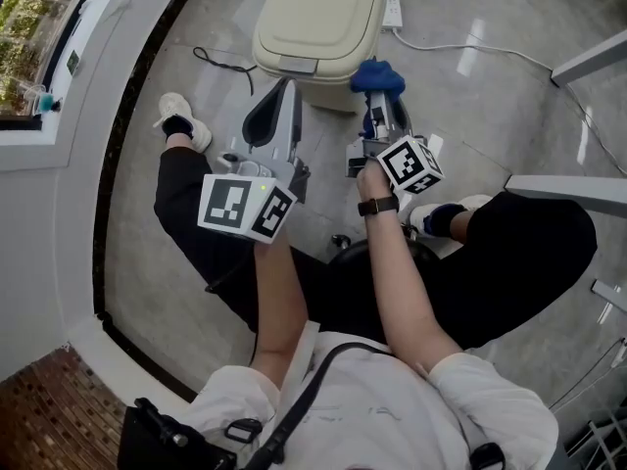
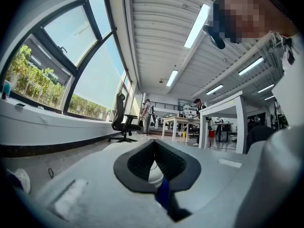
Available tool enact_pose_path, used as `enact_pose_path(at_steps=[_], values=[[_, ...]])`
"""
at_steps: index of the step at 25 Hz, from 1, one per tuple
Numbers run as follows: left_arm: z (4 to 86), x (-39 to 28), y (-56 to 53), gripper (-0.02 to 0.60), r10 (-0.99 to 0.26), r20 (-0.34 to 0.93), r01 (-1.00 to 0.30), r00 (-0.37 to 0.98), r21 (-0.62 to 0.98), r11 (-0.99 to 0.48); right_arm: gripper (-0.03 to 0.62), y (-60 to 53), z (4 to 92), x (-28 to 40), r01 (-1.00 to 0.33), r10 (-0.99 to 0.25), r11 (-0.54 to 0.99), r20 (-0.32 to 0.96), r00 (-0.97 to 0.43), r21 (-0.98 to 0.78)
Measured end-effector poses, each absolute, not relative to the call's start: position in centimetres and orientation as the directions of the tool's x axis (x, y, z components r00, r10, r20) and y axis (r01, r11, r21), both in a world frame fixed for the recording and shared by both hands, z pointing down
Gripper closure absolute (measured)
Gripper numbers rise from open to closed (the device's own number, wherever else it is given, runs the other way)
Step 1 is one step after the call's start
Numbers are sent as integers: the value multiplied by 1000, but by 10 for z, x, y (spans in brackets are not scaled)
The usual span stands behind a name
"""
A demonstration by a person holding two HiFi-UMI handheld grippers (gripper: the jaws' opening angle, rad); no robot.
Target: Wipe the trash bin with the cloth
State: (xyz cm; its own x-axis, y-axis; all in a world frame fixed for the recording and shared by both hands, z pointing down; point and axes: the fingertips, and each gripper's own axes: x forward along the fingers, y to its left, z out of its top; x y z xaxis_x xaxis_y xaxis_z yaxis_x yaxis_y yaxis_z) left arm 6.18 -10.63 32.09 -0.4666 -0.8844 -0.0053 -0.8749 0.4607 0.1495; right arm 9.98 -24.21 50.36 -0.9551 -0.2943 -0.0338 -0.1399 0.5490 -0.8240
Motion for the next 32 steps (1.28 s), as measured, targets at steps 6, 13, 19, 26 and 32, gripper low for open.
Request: enact_pose_path(at_steps=[6,13,19,26,32], values=[[354,67,-119,581,-898,61,-882,-436,171,440,525,-253,686,92,-381,-235,229,328,-915,-896],[372,63,-110,581,-892,107,-881,-438,145,450,522,-237,798,103,-582,-26,211,591,-806,-785],[363,63,-112,581,-895,74,-880,-441,162,447,522,-286,702,104,-465,-146,263,442,-885,-845],[336,83,-136,581,-924,15,-912,-383,150,381,522,-334,466,107,-183,-339,559,-21,-941,-809],[331,81,-131,581,-917,7,-906,-400,150,396,523,-269,384,73,311,-3,563,-378,-926,-766]])
